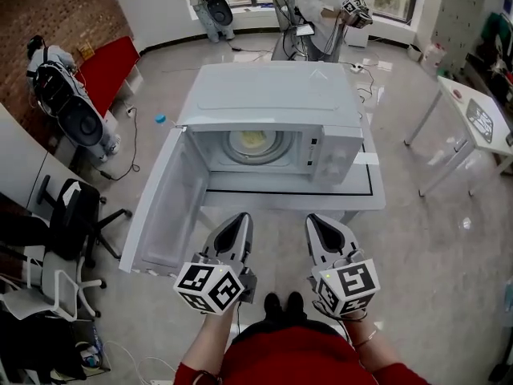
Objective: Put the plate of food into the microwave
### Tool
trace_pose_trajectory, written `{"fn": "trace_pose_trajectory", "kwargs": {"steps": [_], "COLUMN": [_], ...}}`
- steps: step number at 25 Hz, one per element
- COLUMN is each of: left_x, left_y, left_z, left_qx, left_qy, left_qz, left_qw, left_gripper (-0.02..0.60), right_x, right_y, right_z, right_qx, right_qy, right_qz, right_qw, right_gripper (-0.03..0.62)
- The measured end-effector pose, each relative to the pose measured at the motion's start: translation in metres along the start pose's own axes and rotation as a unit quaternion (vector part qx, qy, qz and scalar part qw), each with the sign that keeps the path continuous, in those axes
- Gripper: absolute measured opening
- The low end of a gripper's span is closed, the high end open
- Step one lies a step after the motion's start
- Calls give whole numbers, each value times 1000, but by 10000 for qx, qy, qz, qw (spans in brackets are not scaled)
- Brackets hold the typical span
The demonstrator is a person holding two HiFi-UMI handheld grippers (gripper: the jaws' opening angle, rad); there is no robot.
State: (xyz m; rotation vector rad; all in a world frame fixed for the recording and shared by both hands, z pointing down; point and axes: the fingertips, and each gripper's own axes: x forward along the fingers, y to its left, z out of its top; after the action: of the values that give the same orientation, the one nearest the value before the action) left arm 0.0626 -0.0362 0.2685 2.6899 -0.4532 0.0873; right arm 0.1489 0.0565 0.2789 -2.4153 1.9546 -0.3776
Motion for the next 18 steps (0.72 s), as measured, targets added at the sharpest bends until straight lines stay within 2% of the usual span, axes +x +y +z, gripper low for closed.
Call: {"fn": "trace_pose_trajectory", "kwargs": {"steps": [8, 18], "left_x": [-16, -21], "left_y": [-31, -37], "left_z": [-13, -14], "left_qx": [107, 110], "left_qy": [6, -8], "left_qz": [-180, -152], "left_qw": [9998, 9998], "left_gripper": [9, 8], "right_x": [-31, -46], "right_y": [3, 1], "right_z": [-5, -10], "right_qx": [95, -131], "right_qy": [-157, -90], "right_qz": [38, -61], "right_qw": [9998, 9999], "right_gripper": [14, 14]}}
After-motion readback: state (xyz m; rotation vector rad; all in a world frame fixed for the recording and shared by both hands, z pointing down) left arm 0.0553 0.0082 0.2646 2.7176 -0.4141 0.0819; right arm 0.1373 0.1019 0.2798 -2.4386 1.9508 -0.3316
